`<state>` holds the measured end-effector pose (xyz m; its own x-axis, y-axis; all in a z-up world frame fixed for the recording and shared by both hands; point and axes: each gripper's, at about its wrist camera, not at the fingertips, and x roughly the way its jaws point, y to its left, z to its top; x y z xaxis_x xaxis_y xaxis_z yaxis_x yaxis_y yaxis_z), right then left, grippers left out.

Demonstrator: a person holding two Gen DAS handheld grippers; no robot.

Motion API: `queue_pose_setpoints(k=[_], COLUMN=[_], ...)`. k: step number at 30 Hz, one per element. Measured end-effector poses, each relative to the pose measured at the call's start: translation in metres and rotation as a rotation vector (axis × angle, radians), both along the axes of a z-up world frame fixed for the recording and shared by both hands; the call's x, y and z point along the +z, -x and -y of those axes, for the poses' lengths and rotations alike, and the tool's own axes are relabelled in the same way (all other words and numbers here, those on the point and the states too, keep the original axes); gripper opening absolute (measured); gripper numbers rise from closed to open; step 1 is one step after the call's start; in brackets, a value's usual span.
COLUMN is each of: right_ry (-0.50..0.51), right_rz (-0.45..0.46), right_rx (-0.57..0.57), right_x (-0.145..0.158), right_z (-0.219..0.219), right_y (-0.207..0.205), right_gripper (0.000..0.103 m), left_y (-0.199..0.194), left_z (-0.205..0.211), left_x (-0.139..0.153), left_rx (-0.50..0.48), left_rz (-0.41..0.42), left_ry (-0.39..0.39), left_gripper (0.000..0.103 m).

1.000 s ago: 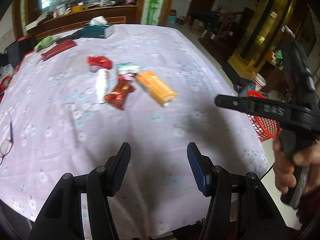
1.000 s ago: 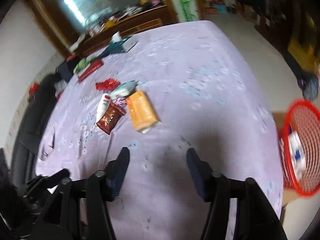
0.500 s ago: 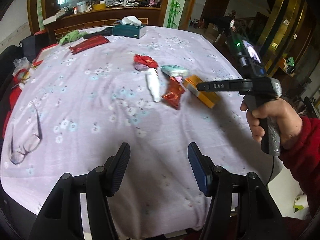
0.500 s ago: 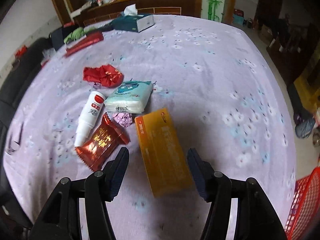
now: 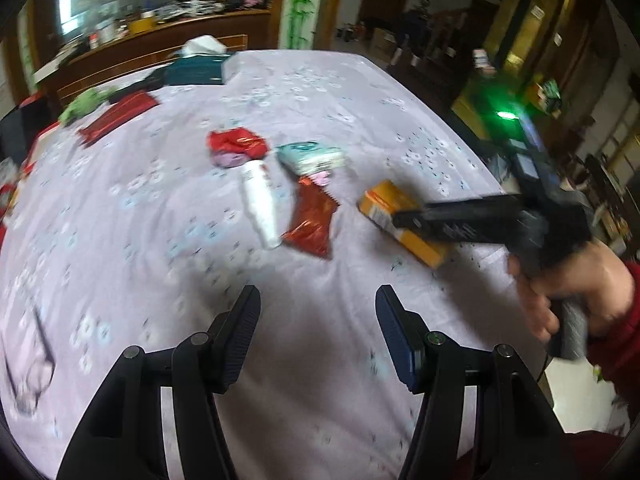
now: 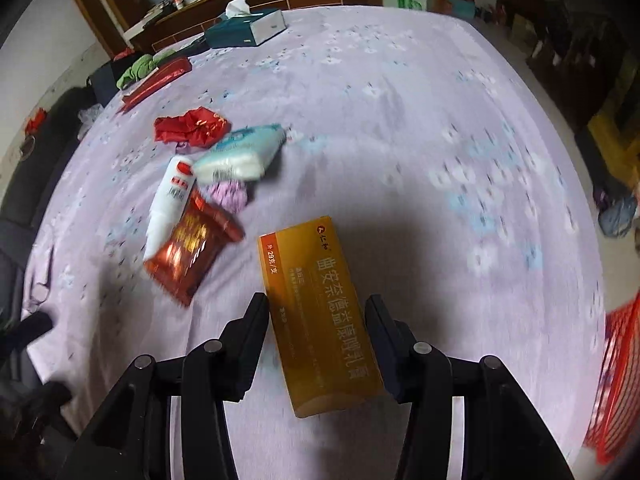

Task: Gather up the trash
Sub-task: 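Grasp the orange box with the right tool while the left tool grasps the red snack packet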

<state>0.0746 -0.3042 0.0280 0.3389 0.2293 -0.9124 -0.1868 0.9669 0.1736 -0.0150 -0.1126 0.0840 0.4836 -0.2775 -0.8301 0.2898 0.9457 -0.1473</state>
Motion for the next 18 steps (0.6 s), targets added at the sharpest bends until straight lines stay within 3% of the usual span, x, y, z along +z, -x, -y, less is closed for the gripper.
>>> queue_pose_setpoints(k=[5,18], right_ry=[-0.048,-0.106], right_rz=[0.002,0.05], right_rx=[-0.057,-0.245], right_x=[0.015,0.057], right_z=[0.023,0.061], right_y=[0.041,0.128], right_gripper=[0.053,0.053], left_y=[-0.038,-0.1], left_z=[0.016,0.04], left_x=[-0.018,-0.064], left_rx=[-0.034,-0.08], left_rz=[-0.033,-0.121], left_ry=[-0.008,-0.053], left_gripper=[0.058,0.039])
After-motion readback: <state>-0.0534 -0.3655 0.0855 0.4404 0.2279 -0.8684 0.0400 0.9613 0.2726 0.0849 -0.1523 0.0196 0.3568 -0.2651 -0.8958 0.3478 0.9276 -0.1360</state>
